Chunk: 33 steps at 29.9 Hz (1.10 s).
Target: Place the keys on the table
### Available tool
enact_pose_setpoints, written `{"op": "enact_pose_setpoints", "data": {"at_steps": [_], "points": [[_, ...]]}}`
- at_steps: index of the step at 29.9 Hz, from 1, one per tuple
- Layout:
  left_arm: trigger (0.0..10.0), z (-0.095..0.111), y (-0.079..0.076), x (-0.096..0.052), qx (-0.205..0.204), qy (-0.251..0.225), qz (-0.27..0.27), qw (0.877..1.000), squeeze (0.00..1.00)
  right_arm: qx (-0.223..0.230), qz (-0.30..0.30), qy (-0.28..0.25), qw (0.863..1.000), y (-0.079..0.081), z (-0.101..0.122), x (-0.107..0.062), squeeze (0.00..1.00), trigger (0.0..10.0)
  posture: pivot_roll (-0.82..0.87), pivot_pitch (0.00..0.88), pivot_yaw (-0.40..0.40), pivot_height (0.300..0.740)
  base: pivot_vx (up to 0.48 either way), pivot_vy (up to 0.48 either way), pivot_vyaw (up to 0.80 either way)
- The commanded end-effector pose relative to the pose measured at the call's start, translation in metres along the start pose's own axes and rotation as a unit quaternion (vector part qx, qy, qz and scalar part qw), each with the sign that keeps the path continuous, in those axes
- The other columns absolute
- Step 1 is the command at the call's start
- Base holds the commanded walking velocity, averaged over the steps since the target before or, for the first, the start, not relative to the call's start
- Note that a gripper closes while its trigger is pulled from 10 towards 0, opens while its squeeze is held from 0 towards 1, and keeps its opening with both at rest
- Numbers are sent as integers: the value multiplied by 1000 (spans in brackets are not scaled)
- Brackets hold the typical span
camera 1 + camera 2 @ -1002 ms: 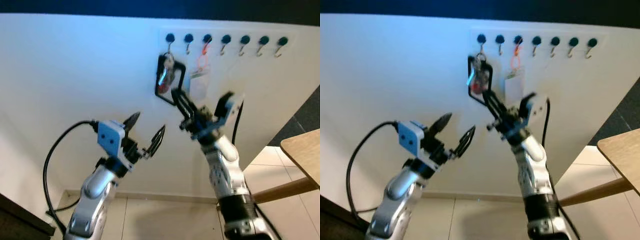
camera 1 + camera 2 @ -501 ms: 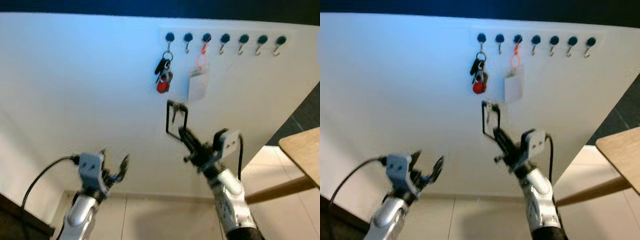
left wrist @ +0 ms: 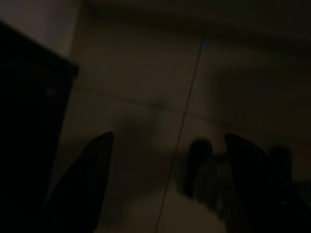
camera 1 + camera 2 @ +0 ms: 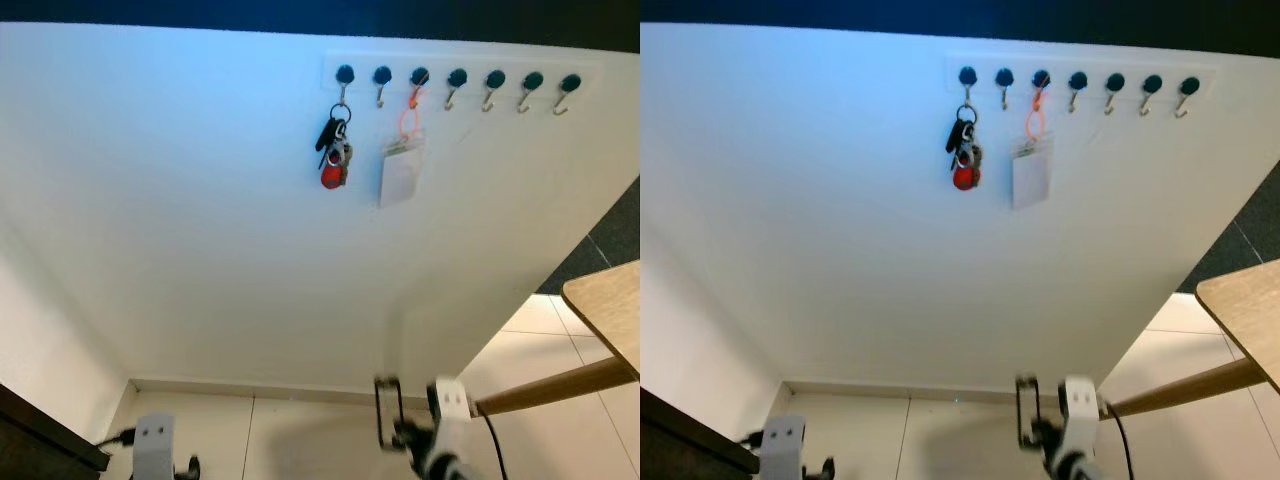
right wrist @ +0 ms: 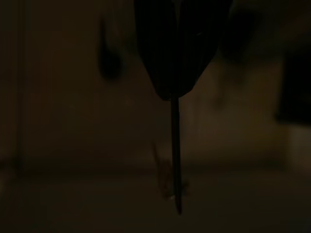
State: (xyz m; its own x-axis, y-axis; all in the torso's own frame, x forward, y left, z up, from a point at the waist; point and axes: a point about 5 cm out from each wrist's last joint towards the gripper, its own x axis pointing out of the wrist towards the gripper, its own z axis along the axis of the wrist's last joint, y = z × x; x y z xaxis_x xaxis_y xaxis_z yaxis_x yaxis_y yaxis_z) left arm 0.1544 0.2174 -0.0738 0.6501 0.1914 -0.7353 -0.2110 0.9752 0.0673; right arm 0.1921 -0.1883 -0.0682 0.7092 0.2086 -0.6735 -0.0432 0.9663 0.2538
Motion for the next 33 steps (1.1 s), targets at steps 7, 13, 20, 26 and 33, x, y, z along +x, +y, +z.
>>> {"op": "enact_pose_setpoints", "data": {"at_steps": [7,13,20,26,33], "points": [[10000,-5,4,4,-31,3,3,1000,0,-25,-43,37,998,-13,-19,-7,0,10000,39,72,-34,740,0,0,0],[10000,1,3,6,5,-26,-14,1000,0,-24,-52,45,997,-10,-20,-5,0,10000,40,68,-30,740,0,0,0],[10000,4,0,8,-5,-43,-19,999,0,-26,-43,41,998,-5,-17,-1,0,10000,43,64,-34,740,0,0,-546],[10000,3,-3,8,-7,-39,-22,999,0,-31,-41,39,998,-4,-15,-1,0,10000,40,65,-35,740,0,0,-800],[10000,2,-5,8,-10,-41,-24,999,0,-33,-36,39,998,-2,-15,0,0,10000,42,69,-39,740,0,0,-571]]}}
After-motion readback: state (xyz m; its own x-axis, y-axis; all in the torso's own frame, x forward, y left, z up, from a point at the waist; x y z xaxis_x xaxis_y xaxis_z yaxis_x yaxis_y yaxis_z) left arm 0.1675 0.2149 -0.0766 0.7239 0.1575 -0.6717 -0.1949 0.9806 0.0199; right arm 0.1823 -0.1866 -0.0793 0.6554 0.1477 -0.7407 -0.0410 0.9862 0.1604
